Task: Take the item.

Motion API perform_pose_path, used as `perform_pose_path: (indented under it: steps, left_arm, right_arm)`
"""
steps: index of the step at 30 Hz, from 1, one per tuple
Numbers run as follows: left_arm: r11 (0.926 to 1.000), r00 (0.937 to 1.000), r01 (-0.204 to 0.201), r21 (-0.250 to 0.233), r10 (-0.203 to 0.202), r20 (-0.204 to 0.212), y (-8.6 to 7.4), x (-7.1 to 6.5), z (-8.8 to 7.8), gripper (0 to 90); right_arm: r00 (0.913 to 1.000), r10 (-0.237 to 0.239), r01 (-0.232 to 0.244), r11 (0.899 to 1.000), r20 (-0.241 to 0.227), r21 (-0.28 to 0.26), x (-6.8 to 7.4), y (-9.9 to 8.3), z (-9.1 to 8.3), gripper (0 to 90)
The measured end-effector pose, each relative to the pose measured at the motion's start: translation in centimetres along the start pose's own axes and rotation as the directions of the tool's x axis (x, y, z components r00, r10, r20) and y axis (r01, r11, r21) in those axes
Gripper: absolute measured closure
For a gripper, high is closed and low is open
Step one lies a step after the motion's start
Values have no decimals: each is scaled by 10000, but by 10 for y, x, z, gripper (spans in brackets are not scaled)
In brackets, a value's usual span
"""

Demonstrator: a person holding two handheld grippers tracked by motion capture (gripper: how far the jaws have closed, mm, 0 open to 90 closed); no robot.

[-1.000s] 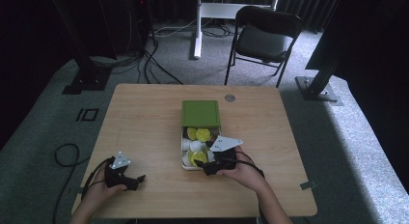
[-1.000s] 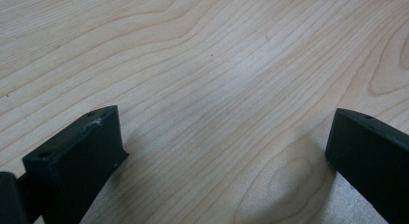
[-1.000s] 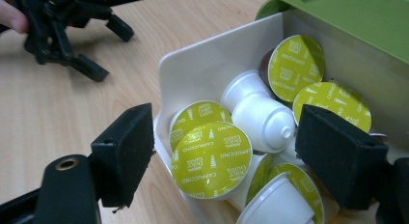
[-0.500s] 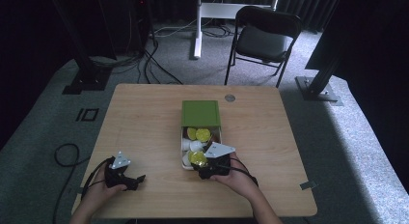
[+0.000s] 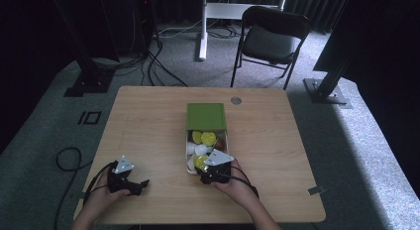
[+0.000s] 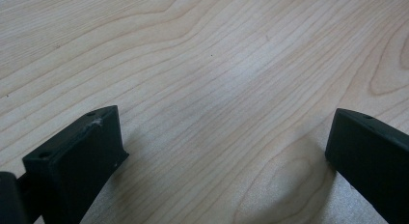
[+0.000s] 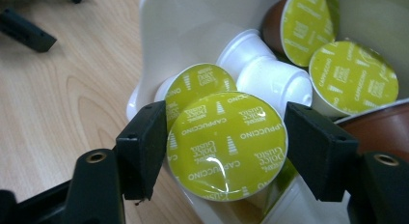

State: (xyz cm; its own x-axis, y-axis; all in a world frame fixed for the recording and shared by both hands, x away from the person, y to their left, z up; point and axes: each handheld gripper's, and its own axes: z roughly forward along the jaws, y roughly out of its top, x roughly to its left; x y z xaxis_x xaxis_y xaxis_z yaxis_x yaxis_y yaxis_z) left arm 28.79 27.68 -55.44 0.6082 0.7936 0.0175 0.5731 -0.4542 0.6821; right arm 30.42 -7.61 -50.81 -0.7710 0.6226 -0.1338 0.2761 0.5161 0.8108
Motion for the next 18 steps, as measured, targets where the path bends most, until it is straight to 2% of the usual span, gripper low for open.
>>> perform_pose_path:
  steps: [6, 9, 18]
  left_arm:
    - [10000, 10000, 0, 2, 0, 3, 0, 0, 0, 7]
    - [10000, 10000, 0, -1, 0, 0, 0, 0, 0, 7]
    - [10000, 10000, -1, -1, 1, 2, 0, 0, 0, 7]
  right_arm:
    - [9992, 340, -342, 9994, 221, 87, 0, -1, 4, 395]
    - [9983, 504, -507, 9987, 281, 109, 0, -1, 6, 393]
    - [9981, 617, -617, 9980, 50, 111, -1, 1, 2, 404]
